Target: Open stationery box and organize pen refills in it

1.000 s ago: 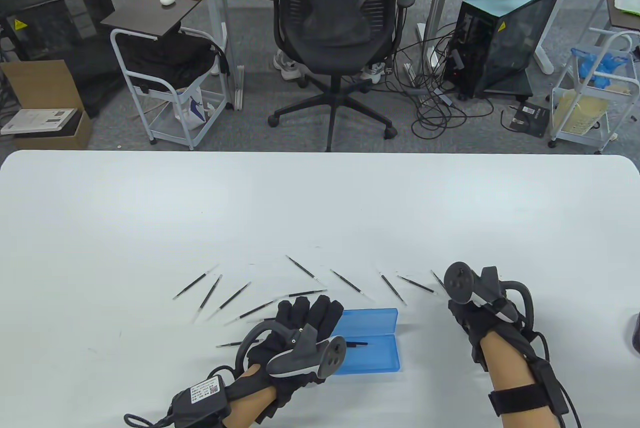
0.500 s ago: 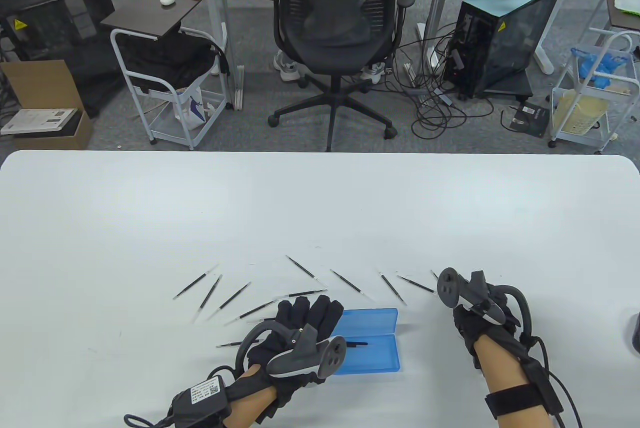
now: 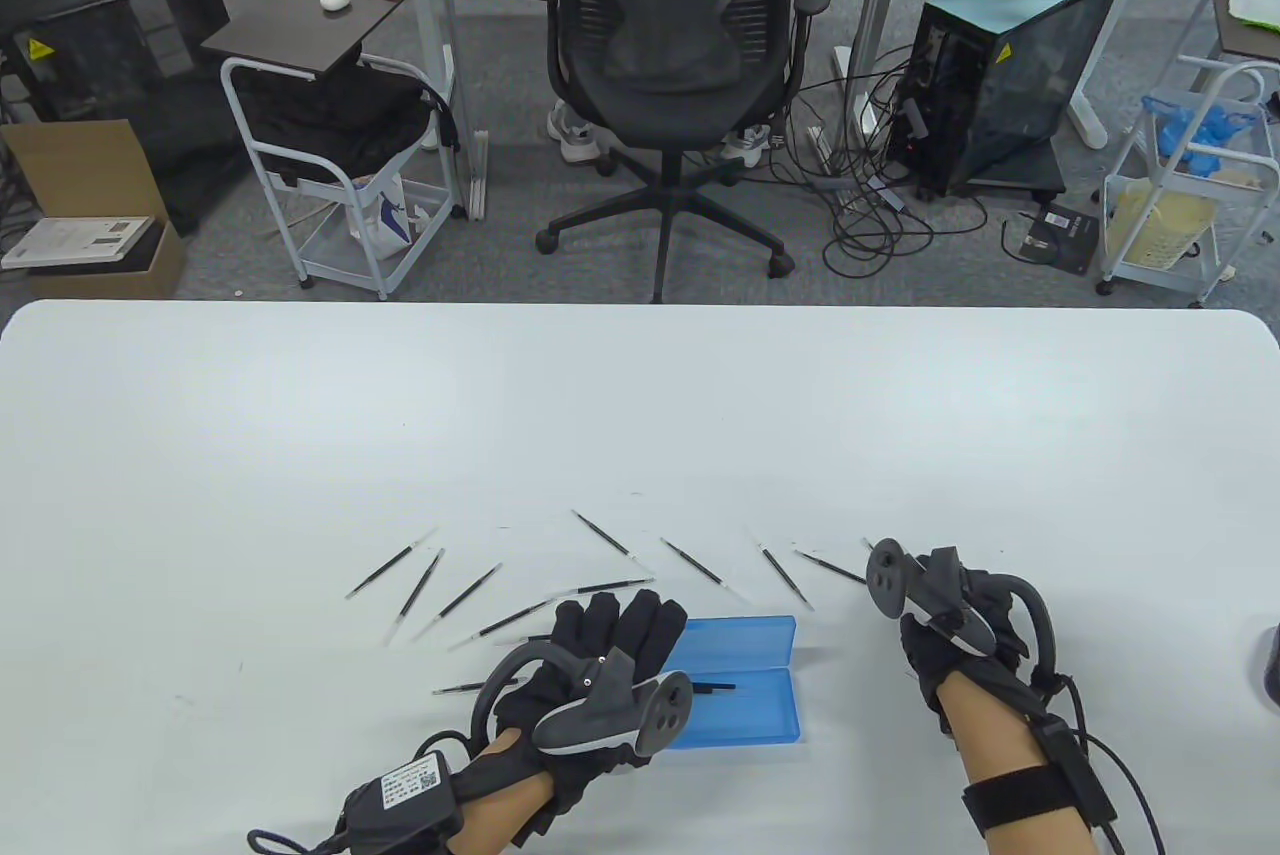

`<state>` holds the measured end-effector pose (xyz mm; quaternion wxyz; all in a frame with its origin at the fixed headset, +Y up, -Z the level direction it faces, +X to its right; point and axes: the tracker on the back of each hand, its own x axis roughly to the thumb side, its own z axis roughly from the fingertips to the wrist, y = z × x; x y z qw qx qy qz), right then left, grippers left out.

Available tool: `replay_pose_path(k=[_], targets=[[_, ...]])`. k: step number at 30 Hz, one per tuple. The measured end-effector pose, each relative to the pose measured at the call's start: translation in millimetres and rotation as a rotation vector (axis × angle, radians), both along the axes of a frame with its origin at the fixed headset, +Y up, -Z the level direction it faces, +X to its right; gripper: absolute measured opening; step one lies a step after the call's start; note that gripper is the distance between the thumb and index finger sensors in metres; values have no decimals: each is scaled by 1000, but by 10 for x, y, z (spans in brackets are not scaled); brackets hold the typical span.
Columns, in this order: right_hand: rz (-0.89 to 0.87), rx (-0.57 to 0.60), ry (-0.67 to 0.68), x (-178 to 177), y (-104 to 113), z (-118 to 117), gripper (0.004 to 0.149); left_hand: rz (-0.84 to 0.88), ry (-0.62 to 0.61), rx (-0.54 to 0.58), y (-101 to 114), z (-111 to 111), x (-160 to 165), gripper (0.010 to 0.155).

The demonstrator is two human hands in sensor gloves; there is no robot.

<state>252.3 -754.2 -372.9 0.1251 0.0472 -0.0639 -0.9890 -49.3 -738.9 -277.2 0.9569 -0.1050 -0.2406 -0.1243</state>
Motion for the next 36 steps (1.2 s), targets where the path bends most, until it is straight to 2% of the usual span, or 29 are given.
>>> replay_pose_path(k=[5, 10, 14, 19, 22, 26, 36], targets=[[-23, 12, -4, 25, 17, 2, 57, 3, 3, 0, -1, 2, -1, 123], [-142, 122, 47, 18, 247, 90, 59, 5, 3, -2, 0, -2, -1, 123], [-272, 215, 212, -126, 501, 291, 60, 5, 3, -3, 0, -4, -3, 124], [-406, 224, 493, -395, 653, 568, 60, 8, 5, -4, -1, -6, -3, 124], [-390, 179, 649, -589, 653, 713, 59, 12, 7, -6, -2, -8, -6, 124], [-319, 99, 766, -828, 598, 834, 59, 17, 9, -9, -1, -13, -13, 124], [-169, -8, 881, -1217, 338, 978, 59, 21, 10, -11, -2, -15, -22, 124]])
